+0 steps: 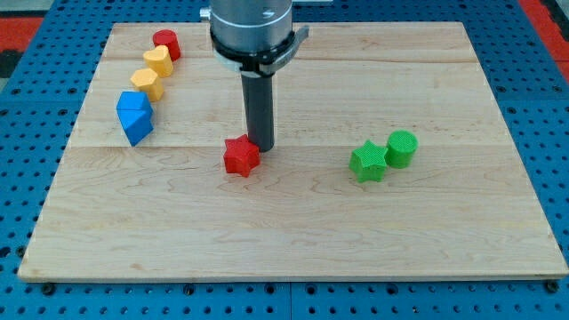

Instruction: Move the red star to the bottom side of the blue triangle

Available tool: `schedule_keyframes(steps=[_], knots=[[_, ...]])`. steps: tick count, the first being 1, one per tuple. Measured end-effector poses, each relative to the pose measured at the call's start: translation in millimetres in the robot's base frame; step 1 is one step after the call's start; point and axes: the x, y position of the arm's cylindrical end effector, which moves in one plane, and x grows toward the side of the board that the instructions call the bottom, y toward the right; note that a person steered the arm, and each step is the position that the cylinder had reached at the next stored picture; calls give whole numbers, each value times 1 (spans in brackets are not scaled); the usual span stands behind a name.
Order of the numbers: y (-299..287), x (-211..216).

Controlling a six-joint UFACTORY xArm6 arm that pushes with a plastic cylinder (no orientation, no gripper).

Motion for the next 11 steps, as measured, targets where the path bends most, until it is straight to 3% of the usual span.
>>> schedule_keyframes(steps=[5,6,8,10,11], knots=[[-8,24],[-24,14],[-118,2],[-103,35],[-129,37]])
